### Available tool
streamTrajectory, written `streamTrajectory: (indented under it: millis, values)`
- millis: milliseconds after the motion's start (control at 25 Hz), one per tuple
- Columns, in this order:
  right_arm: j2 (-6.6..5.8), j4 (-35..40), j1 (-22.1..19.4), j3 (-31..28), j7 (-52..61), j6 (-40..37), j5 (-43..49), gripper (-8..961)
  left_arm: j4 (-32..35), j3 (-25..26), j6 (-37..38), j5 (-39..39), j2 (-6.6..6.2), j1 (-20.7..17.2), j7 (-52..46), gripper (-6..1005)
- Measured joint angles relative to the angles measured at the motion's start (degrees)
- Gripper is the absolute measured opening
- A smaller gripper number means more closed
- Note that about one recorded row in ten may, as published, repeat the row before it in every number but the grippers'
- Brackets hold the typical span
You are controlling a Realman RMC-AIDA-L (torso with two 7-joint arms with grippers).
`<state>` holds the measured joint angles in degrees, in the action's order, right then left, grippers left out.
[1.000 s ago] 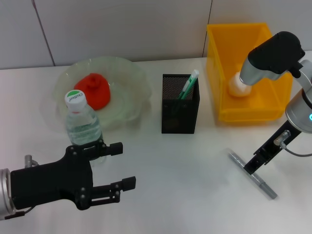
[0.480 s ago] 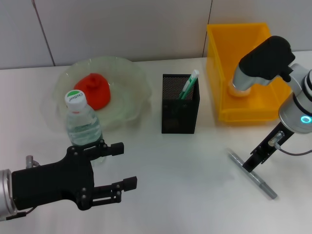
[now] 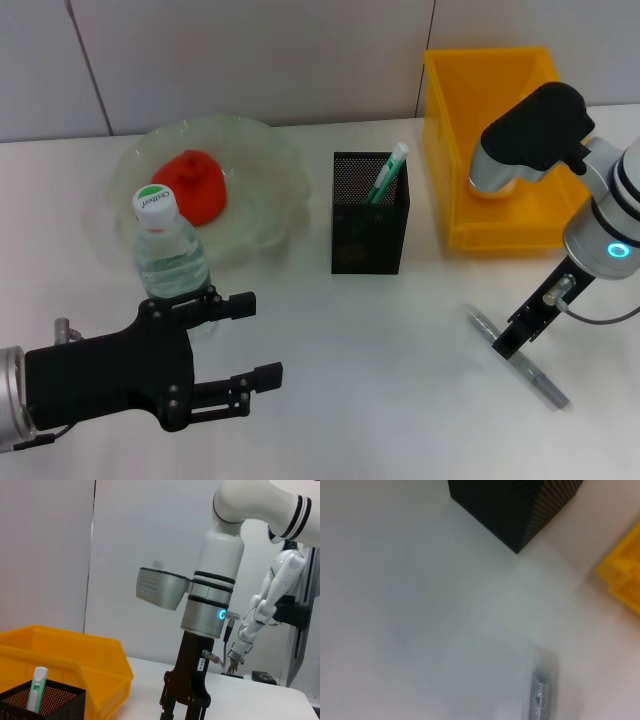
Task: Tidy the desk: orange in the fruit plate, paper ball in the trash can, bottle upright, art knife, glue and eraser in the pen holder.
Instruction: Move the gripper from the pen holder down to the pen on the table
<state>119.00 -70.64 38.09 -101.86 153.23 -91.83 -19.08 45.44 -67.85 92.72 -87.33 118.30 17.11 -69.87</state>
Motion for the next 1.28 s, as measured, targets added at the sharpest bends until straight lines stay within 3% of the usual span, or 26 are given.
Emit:
streamTrajectory:
  millis: [1280]
  values:
    - [0.00,3.57,0.76,0.00,-0.09,2.27,-0.26,626,0.00,-0.24,0.09,-0.30,0.00,0.02,0.00,788]
